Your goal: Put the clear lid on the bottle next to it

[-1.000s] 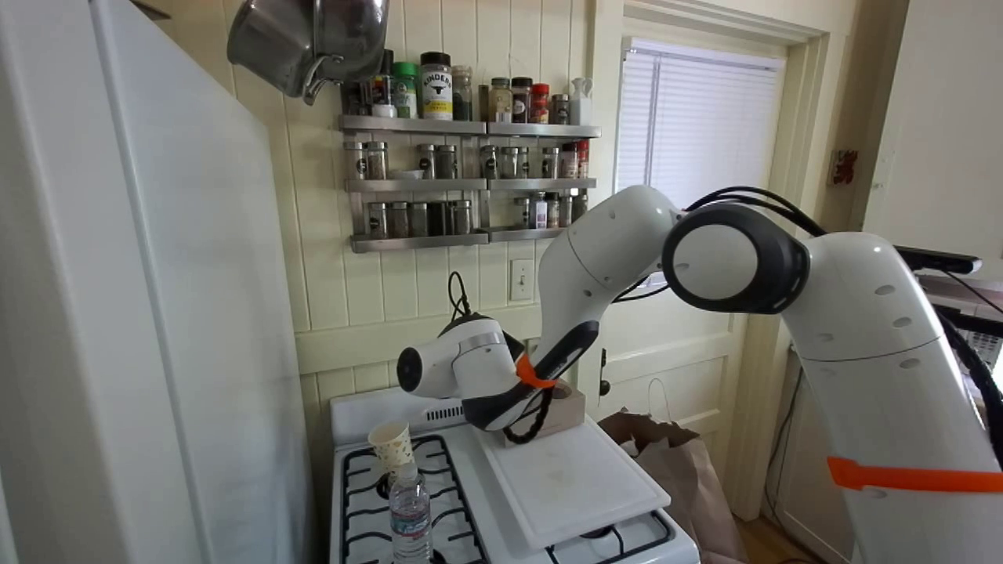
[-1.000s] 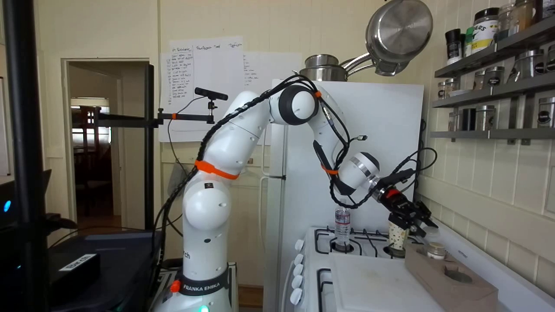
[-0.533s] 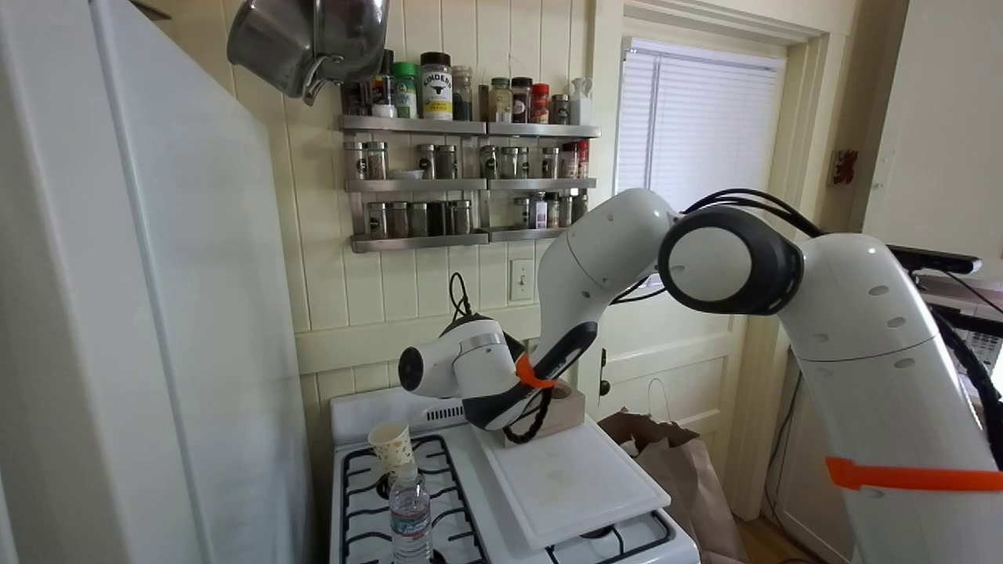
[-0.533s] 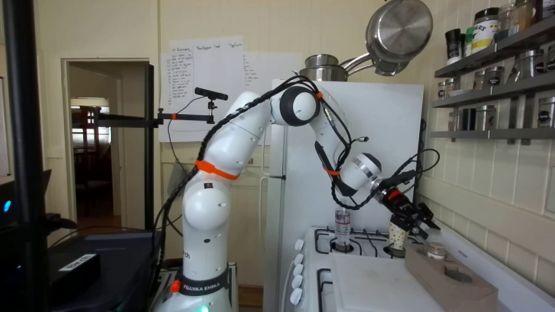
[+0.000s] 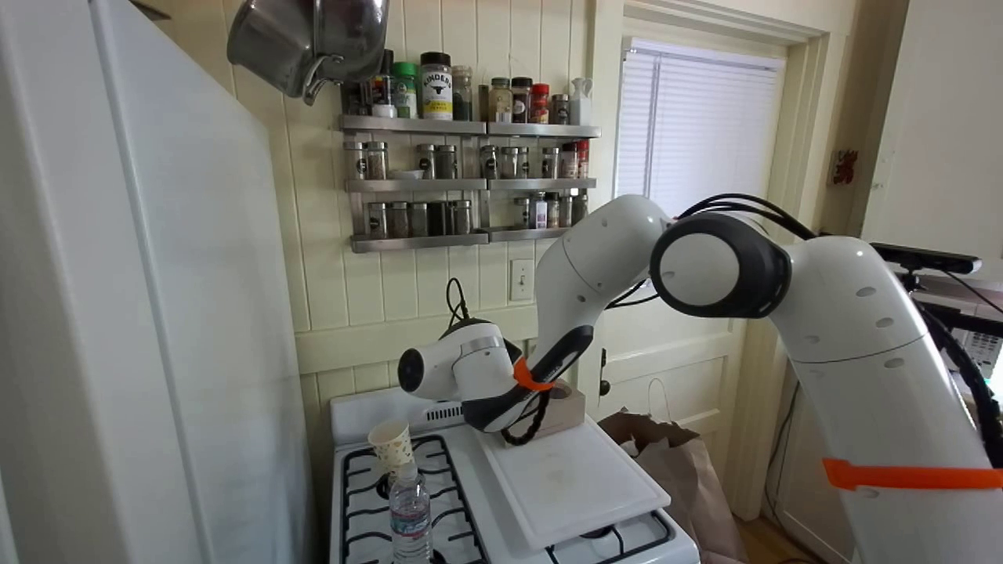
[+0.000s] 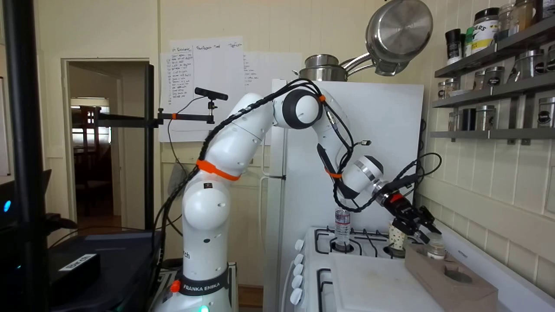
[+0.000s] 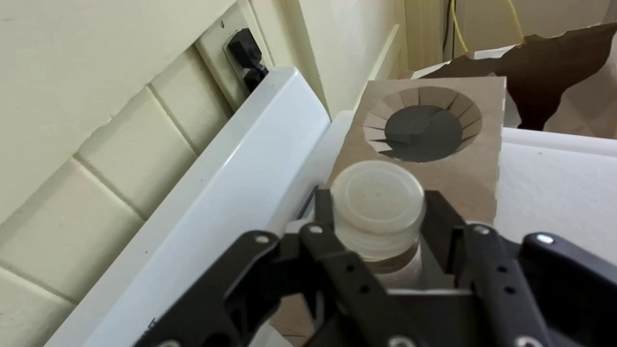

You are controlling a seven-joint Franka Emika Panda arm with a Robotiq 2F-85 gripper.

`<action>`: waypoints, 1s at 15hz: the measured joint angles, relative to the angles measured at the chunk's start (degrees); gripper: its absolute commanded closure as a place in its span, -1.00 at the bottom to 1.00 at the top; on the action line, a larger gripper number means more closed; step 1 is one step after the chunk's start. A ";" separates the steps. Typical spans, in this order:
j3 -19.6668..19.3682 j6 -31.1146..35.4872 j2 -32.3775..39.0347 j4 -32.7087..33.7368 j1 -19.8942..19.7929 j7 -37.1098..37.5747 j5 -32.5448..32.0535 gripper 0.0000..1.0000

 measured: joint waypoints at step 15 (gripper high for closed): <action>0.09 2.72 0.58 1.49 -0.92 -6.97 1.10 0.52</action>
